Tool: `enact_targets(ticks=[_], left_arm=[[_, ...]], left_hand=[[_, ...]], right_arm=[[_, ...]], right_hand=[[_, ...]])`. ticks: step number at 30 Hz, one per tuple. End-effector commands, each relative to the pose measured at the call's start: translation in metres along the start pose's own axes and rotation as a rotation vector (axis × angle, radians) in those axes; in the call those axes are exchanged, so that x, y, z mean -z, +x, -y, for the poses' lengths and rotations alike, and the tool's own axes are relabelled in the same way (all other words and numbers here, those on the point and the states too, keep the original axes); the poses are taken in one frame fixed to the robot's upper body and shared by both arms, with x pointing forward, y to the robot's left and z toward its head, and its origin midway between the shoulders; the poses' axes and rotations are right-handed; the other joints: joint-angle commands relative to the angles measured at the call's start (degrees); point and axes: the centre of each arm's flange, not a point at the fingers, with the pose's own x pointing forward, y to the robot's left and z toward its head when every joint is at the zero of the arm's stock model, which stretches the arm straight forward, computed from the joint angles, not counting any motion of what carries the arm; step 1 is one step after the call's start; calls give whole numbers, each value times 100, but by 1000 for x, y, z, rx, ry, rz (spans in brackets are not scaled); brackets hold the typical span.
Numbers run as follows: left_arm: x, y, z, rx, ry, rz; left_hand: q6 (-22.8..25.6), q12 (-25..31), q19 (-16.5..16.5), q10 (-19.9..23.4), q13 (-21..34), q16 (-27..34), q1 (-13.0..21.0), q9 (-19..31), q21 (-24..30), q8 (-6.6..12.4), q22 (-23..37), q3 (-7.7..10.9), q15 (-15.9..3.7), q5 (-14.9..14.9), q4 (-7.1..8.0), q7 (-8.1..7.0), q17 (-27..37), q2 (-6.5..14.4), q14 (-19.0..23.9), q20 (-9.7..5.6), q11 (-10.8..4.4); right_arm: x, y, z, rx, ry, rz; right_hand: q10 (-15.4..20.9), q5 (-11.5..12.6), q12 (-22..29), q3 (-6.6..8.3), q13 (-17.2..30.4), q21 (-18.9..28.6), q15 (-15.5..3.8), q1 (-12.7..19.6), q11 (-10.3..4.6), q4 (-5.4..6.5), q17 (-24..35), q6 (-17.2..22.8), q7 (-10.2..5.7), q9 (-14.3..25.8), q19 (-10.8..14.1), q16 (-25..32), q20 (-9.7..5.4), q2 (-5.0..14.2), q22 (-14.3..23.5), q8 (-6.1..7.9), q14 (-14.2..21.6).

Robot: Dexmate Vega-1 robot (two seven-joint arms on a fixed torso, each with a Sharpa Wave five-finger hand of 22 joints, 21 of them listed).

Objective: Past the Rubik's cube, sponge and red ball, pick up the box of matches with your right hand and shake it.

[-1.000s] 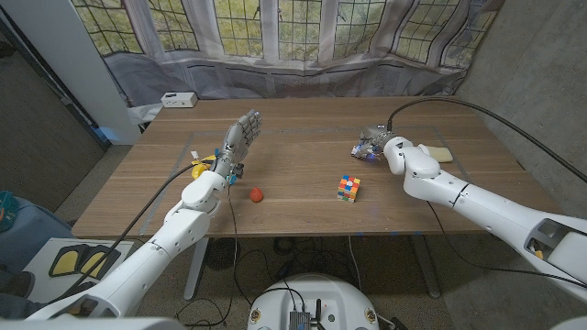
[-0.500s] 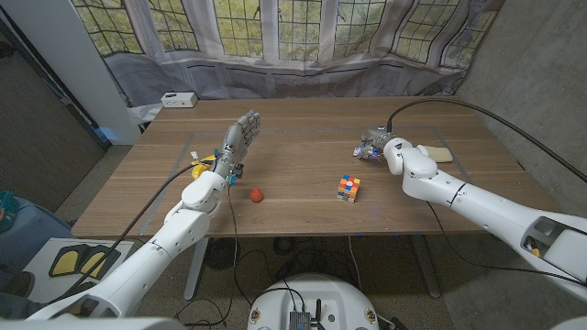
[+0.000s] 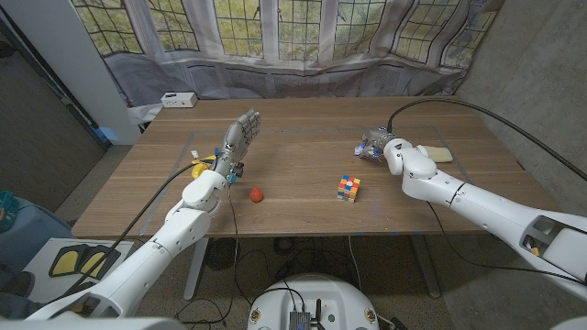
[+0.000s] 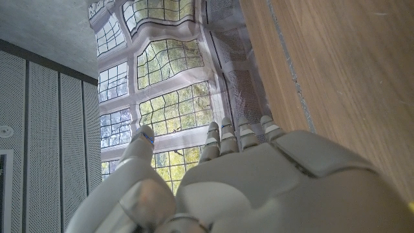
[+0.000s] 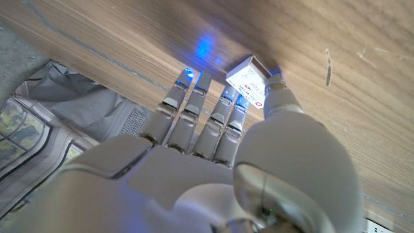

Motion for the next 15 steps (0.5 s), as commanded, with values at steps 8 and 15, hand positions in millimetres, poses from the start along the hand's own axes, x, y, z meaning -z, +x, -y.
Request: enact_targets(ticks=[8,15], left_arm=[[0,4,-2,9,4,-5],[0,5,-4,10,0,-7]], left_hand=[[95,34,-46,-18,19,-2,65,27,-23,30,28,43,23,5,-1,-8,9,6,-23,4,-33],[90,38,-39,-14,20,3,72,28,-19,21,29,49,25,7,-2,-8,9,12,-16,9,-47]], right_arm=[[-3,1,3,-50,-26,-30],[-6,0,6,-49,-26,-26]], right_hand=[[-652,19,-39,-80,72,-40,-38,-258,253,54,66,-528,133,5,-257,-175,141,-155,15,-80,-354],[-1002,23,-43,-134,75,-39,20,-409,400,79,121,-1002,213,5,-398,-229,247,-198,18,-137,-565]])
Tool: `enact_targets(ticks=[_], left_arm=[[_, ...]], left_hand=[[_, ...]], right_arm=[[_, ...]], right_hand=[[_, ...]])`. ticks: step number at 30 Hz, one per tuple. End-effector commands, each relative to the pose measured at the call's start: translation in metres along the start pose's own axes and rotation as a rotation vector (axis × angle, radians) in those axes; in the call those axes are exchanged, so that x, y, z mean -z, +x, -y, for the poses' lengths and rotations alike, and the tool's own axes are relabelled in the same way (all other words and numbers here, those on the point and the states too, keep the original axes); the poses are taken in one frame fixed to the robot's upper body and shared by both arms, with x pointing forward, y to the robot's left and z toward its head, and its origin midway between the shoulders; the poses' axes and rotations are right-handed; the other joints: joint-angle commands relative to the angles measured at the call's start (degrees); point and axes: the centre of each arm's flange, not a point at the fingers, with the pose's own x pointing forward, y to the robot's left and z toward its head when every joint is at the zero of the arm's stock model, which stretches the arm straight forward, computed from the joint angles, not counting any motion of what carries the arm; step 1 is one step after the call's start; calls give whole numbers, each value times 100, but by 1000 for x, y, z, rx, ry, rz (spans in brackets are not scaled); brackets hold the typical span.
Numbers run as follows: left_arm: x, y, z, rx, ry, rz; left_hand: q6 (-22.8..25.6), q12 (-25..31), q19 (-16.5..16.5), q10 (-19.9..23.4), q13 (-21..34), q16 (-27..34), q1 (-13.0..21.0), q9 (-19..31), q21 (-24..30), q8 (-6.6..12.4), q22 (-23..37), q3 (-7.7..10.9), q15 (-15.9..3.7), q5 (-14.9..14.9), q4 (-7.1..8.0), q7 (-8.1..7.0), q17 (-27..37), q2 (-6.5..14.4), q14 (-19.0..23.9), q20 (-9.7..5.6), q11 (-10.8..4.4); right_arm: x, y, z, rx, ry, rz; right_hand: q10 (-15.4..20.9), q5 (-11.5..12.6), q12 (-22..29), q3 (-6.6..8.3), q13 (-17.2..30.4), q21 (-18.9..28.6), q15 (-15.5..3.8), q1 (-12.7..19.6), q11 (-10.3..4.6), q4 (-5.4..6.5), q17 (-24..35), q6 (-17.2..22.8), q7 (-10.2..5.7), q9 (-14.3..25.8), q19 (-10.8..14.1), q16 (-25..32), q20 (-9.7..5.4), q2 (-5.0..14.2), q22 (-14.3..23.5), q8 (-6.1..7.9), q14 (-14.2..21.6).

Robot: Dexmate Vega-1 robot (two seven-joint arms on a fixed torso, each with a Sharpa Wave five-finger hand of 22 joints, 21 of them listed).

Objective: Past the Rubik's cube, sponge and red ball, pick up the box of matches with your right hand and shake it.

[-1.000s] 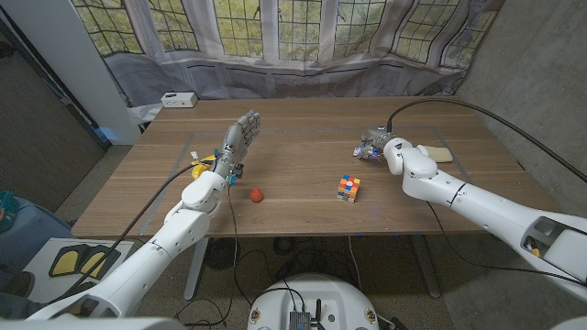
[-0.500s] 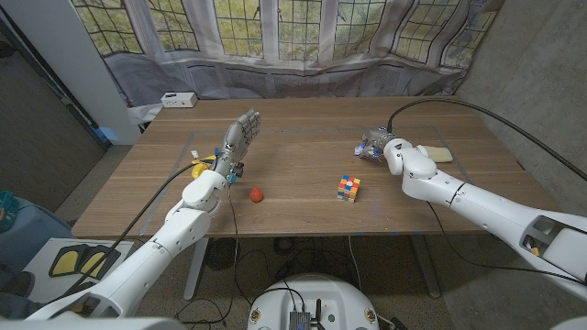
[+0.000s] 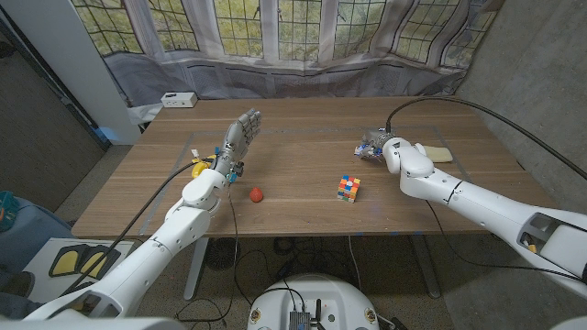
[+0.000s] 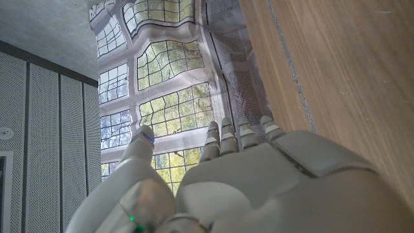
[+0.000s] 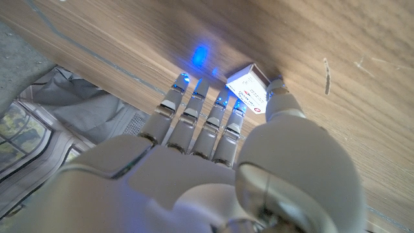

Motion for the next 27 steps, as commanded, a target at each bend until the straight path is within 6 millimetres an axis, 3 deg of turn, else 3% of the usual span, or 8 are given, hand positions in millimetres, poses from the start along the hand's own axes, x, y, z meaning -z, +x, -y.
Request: enact_targets(ticks=[1,12,23,27], left_arm=[[1,2,-3,1,-3,-3],[1,-2,-8,-9,-4,-2],[0,-3,-13,-5,-7,3],[1,-4,-14,-2,-13,3]], left_hand=[[35,39,-38,-1,20,3,74,28,-19,19,28,49,24,7,-3,6,9,13,-18,7,-30],[44,38,-34,-6,20,7,84,28,-17,15,29,58,30,9,-5,8,8,21,-14,11,-31],[49,44,-29,4,20,10,97,28,-14,10,29,69,33,14,-6,7,8,35,-9,15,-30],[55,45,-29,6,20,10,101,28,-14,10,29,73,34,15,-7,9,8,38,-8,19,-23]], right_arm=[[-4,-2,4,-8,-3,-1],[-5,-5,7,3,8,-6],[-8,-16,16,24,26,-10],[-9,-21,20,30,46,-5]], right_hand=[[-204,22,-23,-34,21,5,-29,-104,56,8,39,-306,36,10,-77,-44,47,-7,18,-41,-118],[-561,30,-10,-84,7,38,44,-272,230,13,45,-1163,5,8,-127,-91,127,-98,24,-71,-262],[-668,28,3,-133,2,36,93,-437,309,72,60,-1253,40,7,-173,-115,158,-123,25,-8,-378],[-824,38,-6,-135,-3,24,183,-501,408,78,60,-1331,91,5,-256,-204,181,-119,26,21,-678]])
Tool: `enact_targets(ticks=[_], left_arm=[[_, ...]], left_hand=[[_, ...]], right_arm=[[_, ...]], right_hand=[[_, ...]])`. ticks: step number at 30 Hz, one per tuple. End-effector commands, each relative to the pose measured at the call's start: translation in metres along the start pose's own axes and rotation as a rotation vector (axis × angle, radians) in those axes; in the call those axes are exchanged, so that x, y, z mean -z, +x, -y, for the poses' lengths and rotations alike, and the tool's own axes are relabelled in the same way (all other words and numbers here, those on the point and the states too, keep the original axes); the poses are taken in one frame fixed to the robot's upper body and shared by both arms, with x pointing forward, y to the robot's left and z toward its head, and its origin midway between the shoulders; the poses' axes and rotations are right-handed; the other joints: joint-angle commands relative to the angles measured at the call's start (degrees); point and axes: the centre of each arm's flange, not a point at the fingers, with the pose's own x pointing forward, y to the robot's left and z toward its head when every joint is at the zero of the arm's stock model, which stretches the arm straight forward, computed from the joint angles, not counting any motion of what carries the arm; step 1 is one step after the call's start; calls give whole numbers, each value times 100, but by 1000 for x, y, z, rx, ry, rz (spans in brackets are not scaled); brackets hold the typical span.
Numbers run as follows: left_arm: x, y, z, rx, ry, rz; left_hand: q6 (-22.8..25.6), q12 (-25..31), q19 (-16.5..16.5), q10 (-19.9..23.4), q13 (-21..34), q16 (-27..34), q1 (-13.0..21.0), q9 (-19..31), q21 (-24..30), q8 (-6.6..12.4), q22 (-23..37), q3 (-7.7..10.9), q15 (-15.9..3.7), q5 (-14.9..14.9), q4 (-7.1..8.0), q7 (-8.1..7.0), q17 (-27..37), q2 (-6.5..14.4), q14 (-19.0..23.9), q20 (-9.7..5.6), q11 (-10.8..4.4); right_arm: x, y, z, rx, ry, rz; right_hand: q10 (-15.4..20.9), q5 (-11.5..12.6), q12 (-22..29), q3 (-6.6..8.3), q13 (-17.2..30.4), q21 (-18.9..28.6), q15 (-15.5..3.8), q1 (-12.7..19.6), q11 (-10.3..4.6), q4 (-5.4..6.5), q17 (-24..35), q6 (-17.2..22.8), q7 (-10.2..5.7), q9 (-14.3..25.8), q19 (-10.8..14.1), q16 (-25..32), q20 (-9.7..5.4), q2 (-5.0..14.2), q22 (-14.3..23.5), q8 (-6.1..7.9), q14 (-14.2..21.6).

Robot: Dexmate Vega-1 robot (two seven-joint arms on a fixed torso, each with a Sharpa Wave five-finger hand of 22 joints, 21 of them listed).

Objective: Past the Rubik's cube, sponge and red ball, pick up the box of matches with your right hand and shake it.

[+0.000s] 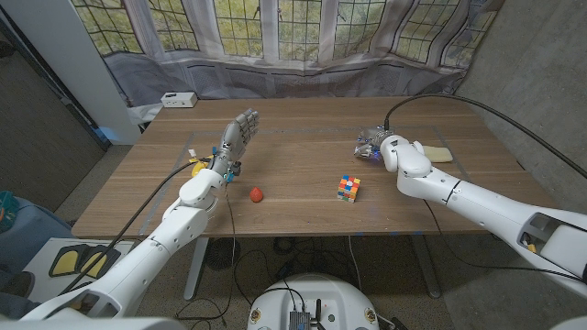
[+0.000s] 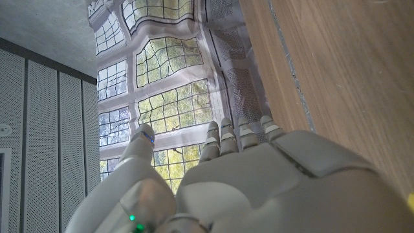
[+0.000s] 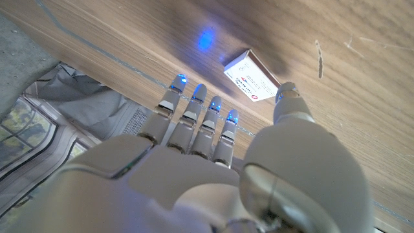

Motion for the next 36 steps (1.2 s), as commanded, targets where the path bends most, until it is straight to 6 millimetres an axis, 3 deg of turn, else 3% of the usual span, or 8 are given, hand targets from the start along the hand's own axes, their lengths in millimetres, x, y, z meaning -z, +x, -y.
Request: enact_targets(ticks=[1,6,14,16,19,28,32,36], left_arm=[[0,-3,-5,4,-7,3],[-1,-4,-6,11,-6,5],[-1,-8,-8,16,-6,-2],[-2,-9,-9,19,-3,-3],[-5,-11,-11,24,3,-4],[-7,-14,-15,40,1,-5],[-11,-14,-16,60,6,2],[-13,-15,-18,80,0,6]], left_hand=[[57,23,-29,27,20,11,72,28,-14,10,29,32,30,15,1,10,8,9,-7,20,-5],[57,29,-28,43,20,13,76,29,-14,7,29,35,39,16,1,8,7,11,-3,22,-13],[58,30,-30,45,20,14,83,29,-14,4,29,42,34,18,0,3,7,17,1,20,-8],[59,29,-29,41,20,15,86,29,-14,4,29,44,30,18,-1,9,7,19,3,14,-9],[58,27,-31,35,20,14,89,29,-14,2,29,47,31,19,-1,7,7,23,1,18,-9],[60,25,-26,29,20,15,101,29,-13,-1,29,58,27,23,-2,-18,6,36,5,16,7],[36,26,-24,32,20,15,107,29,-11,-12,29,63,19,24,-2,-29,6,41,7,7,16],[40,26,-21,31,20,14,111,29,-10,-11,29,66,20,25,-3,-29,6,43,6,-10,26]], right_arm=[[-2,-13,10,20,41,2],[-1,-22,17,49,96,18],[1,-38,22,125,216,55],[1,-41,22,134,241,68],[1,-46,22,141,279,89],[0,-64,22,208,401,145],[0,-75,22,241,493,181],[-1,-87,20,283,598,216]], right_hand=[[-182,43,16,-23,11,24,113,-92,47,17,29,-104,53,12,-96,-97,-3,-1,27,48,-342],[-405,7,34,-20,5,48,246,-404,331,195,48,-93,190,13,-122,-131,-117,236,23,110,-808],[-779,-32,7,96,-24,28,310,-429,546,145,-37,40,474,2,-182,-170,-350,396,0,159,-1305],[-826,-48,21,80,-40,9,308,-545,605,194,-47,74,635,-2,-241,-143,-371,428,-7,163,-1375],[-885,-62,22,48,-58,1,322,-673,667,249,-55,34,713,-6,-283,-132,-384,443,-12,139,-1454],[-1142,-83,11,-72,-129,-8,386,-1105,758,390,-120,-858,844,-23,-408,-91,-385,430,-23,-61,-1615],[-1331,-79,-11,-95,-162,-83,421,-1222,805,393,-173,-1084,997,-34,-710,-132,-418,410,-28,-5,-1835],[-1592,-69,-4,-114,-188,-125,495,-1346,867,370,-241,-1073,1023,-49,-1308,-194,-410,410,-29,74,-2373]])
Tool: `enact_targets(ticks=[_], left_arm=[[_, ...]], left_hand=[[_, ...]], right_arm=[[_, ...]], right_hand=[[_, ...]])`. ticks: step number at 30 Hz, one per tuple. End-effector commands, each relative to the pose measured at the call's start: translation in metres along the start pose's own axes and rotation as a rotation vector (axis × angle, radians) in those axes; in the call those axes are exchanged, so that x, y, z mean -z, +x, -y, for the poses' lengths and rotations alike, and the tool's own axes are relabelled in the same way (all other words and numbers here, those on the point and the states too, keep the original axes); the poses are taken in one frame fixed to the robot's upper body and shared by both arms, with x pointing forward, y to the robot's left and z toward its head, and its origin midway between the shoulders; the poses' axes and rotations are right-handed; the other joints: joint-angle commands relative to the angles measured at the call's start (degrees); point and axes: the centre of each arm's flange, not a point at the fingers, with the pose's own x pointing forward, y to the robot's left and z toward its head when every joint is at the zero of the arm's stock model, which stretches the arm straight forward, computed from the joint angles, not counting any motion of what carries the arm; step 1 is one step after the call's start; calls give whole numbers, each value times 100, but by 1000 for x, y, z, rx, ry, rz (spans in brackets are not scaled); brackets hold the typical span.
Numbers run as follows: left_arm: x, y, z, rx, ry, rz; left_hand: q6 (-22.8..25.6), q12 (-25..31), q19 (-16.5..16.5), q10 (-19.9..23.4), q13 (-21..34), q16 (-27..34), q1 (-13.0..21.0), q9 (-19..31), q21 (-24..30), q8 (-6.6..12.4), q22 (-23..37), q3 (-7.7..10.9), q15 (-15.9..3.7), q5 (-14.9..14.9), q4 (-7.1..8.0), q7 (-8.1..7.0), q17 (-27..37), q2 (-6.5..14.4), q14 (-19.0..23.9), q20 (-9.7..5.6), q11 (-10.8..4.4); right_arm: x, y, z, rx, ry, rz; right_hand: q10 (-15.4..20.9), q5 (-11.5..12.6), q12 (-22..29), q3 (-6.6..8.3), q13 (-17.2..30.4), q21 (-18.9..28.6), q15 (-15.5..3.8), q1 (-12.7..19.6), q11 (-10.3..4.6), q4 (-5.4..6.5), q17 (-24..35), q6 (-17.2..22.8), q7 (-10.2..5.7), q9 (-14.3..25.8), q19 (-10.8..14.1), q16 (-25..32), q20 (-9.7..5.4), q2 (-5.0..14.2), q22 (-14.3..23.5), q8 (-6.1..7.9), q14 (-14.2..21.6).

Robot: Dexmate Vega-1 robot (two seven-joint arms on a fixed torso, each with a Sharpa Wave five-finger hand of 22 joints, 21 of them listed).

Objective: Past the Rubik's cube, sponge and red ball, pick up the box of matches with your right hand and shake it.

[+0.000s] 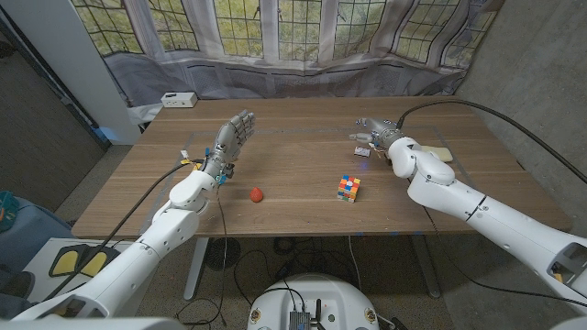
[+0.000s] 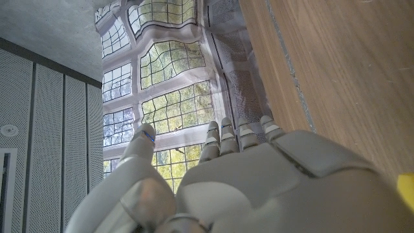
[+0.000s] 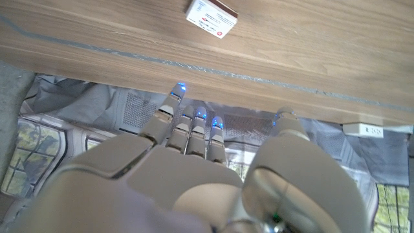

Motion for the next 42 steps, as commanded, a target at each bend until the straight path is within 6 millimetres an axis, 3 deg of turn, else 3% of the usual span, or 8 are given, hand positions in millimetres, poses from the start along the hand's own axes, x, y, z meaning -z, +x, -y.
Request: enact_targets(ticks=[1,3,5,9,12,17,26,42], left_arm=[[-7,-3,-5,46,-4,8],[-7,-4,-5,57,-10,11],[-8,-5,-5,63,-10,13],[-6,-7,-3,69,-17,3],[-4,-7,-2,74,-14,-5],[-3,-8,0,76,-3,-5],[-6,-5,6,82,11,9],[-10,5,12,97,19,37]], left_hand=[[22,27,-25,33,20,14,82,29,-12,-10,29,39,19,25,11,-50,6,14,5,-12,25],[13,26,-22,30,20,15,83,29,-11,-14,29,39,21,25,11,-49,6,14,9,-15,32],[12,25,-25,27,19,16,84,29,-12,-15,29,40,21,25,11,-50,5,14,11,-13,32],[-3,25,-23,27,19,17,88,29,-11,-21,29,42,19,25,10,-65,5,15,16,-17,28],[-42,26,-21,28,19,18,90,29,-11,-35,29,44,16,25,9,-71,5,15,19,-15,26],[-202,11,-15,-11,18,14,99,28,-9,-83,29,49,24,25,6,-145,5,13,16,-15,41],[-241,3,-1,-34,16,13,106,26,-4,-77,28,52,-5,24,3,-127,4,9,17,-26,35],[-272,-10,-6,-76,14,4,104,25,-8,-68,28,44,-31,19,-1,-125,4,-15,-6,-21,22]], right_arm=[[-6,-30,4,102,254,89],[-7,-34,3,119,303,101],[-7,-37,3,123,364,120],[-4,-41,0,117,500,169],[0,-43,-3,116,598,208],[5,-47,-5,141,703,258],[10,-51,-5,174,860,330],[32,-39,-10,131,1185,452]], right_hand=[[-172,2,4,-18,-5,-17,32,-105,30,-6,-47,48,21,-1,-446,-48,-8,6,11,95,-415],[-159,5,32,-21,-8,-34,13,-125,10,-28,-71,102,17,-5,-675,-8,-9,3,10,117,-434],[-107,8,70,-18,-10,-50,-12,-131,-3,-64,-105,168,-3,-8,-946,17,-131,-2,9,140,-456],[-80,6,86,-25,-12,-36,-4,-144,-19,-94,-137,214,-32,-10,-1114,10,-164,-28,8,151,-524],[-206,7,42,-26,-14,2,18,-161,-3,-107,-154,136,-54,-12,-1127,-4,-178,-27,7,115,-616],[-304,-7,22,-93,-30,106,-44,-317,-33,-78,-181,-21,-183,-17,-938,63,-221,-82,3,57,-551],[-609,-4,-32,-194,-48,68,55,-548,11,-23,-208,-71,-178,-22,-1084,32,-186,-157,1,71,-751],[-639,11,16,-299,-64,95,31,-756,18,3,-243,-421,202,-34,-1072,67,-216,-264,-2,-2,-772]])
